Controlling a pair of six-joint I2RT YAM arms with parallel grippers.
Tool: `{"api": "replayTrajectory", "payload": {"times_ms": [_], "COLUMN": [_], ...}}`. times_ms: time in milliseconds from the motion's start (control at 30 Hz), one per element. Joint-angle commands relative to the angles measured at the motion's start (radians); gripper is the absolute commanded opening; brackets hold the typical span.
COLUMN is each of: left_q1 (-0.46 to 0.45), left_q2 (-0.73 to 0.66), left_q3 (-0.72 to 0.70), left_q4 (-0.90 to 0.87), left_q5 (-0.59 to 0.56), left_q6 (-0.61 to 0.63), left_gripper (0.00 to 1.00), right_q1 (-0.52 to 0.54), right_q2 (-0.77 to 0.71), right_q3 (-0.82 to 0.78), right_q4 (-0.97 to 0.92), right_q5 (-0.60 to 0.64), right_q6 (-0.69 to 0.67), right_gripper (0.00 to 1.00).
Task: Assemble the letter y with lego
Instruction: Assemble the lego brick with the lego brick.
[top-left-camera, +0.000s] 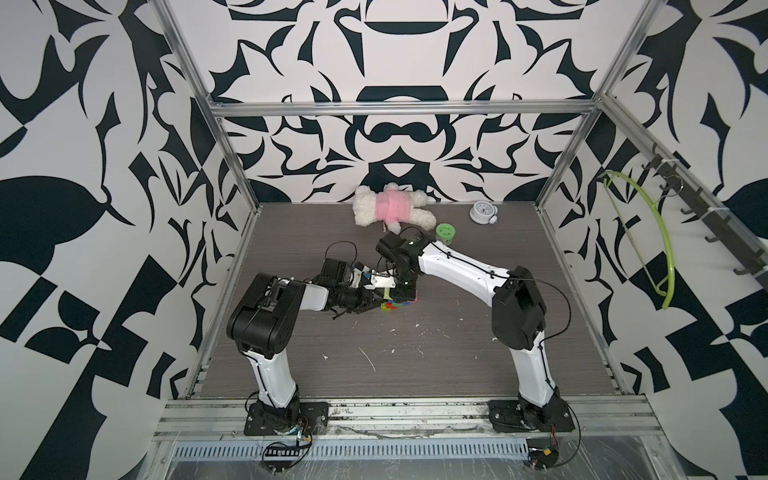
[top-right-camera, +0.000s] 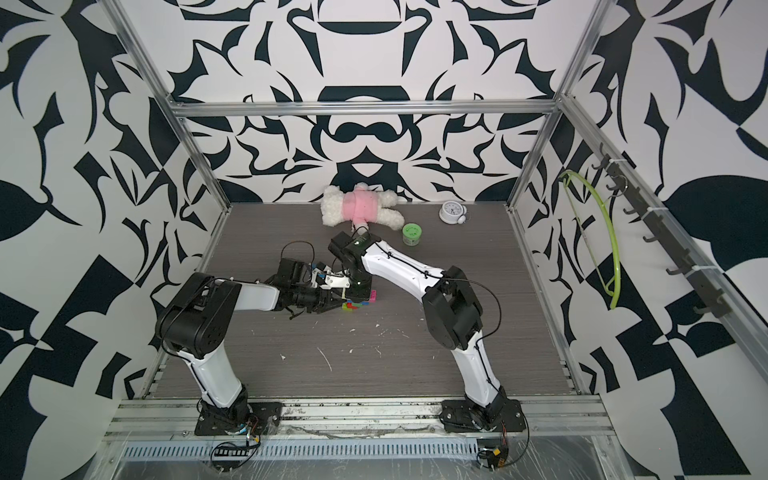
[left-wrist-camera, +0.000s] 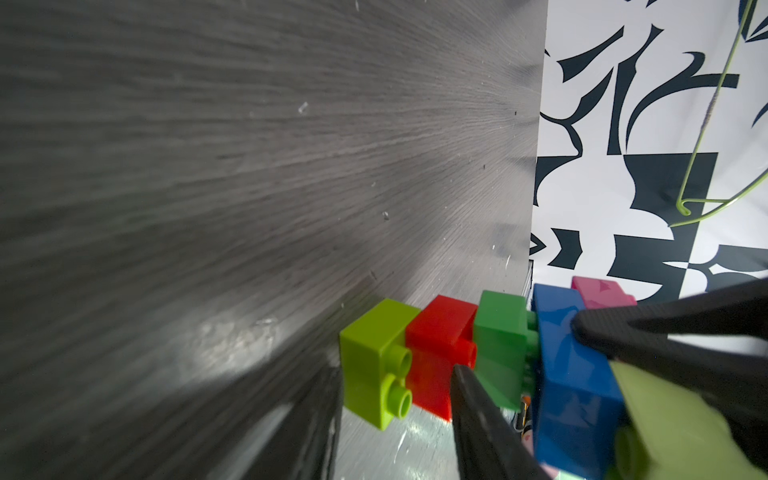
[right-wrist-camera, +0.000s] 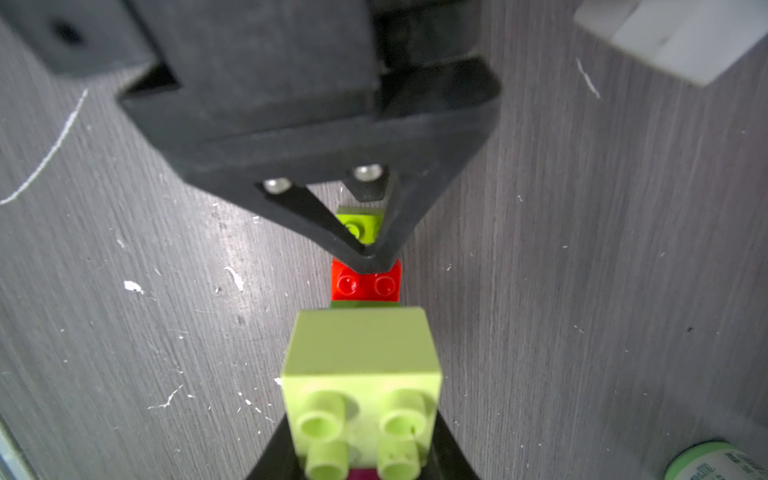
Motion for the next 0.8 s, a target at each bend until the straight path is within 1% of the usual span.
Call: {"api": "replayTrajectory", "payload": {"times_ms": [0,267,533,767], "left_q1": [-0.003,-0.003,-0.003,-0.003], "left_q2": [0.055,0.055,0.055,0.055], "left_q3": [-0.028,-0.028,-0.028,-0.027], "left_q4": [-0.151,-0.152,-0.153,-0.154], "left_q5": [-0.159,-0.161,-0.16,-0.16], "left_q6": [0.028,0.028,0.028,0.028], "left_gripper": [0.46,0.46,0.46,0.46], "right_q1": [0.006,0.017,0.023,0.025], "right_q2": [0.034,0.042,0.046,0.056], "right_q3": [0.027,0.034,0.024,0.026], "right_q4": [-0.032,-0.042,-0.017,-0.016], "right_q5": [0.009,0.011,-0.021,-0.02], "right_q6": [0.016,0.017,0.047,0.049], "right_gripper": [0.14,0.13,0.13,0.13]}}
